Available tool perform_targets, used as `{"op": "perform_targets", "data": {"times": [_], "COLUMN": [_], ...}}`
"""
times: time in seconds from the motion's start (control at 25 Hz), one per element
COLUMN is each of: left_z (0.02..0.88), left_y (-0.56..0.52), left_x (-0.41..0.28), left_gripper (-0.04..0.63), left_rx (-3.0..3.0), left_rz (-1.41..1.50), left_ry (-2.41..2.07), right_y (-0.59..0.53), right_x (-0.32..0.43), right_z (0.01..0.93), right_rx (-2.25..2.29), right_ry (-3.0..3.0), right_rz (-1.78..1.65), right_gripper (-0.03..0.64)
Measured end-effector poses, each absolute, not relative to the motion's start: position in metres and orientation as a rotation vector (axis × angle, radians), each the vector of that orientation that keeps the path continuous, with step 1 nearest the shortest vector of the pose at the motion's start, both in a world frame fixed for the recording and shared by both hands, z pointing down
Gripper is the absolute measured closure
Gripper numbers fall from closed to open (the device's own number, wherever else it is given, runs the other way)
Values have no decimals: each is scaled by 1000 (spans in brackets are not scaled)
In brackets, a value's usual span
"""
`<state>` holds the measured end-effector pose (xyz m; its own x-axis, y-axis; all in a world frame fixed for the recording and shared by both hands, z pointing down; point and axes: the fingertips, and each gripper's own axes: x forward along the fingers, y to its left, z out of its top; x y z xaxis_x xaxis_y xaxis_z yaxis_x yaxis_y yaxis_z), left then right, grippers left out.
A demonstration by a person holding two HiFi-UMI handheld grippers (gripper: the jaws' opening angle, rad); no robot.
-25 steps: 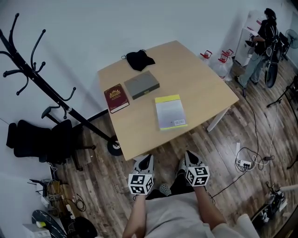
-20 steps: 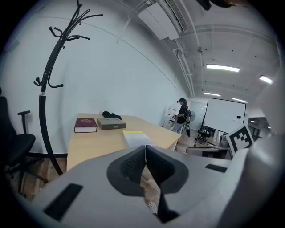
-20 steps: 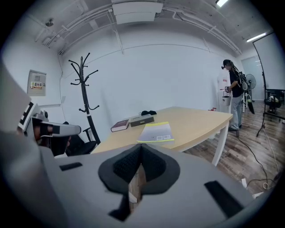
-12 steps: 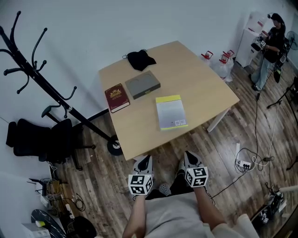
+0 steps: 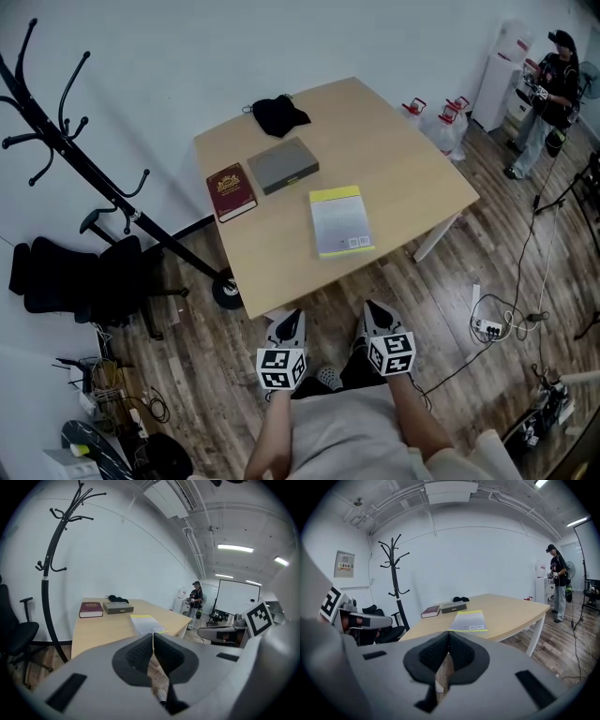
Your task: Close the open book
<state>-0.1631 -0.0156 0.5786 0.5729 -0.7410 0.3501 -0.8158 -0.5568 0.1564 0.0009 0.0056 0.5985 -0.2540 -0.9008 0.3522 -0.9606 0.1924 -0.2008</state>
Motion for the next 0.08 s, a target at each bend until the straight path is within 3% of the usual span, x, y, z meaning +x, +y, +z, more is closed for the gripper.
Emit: {"op": "perform_targets", "data": {"times": [0.08], "left_z": [580], "left_y": [-15], "left_x": [-163], "left_gripper": [572], "left_rx": [2503], "left_rz": [351], "left_ry": [-1282], "right_y": [6], "right_x": [0], "right_z": [599], "right_rx": [1801], "right_ry": [-2306], "right_rz": [568], "right_gripper": [611]}}
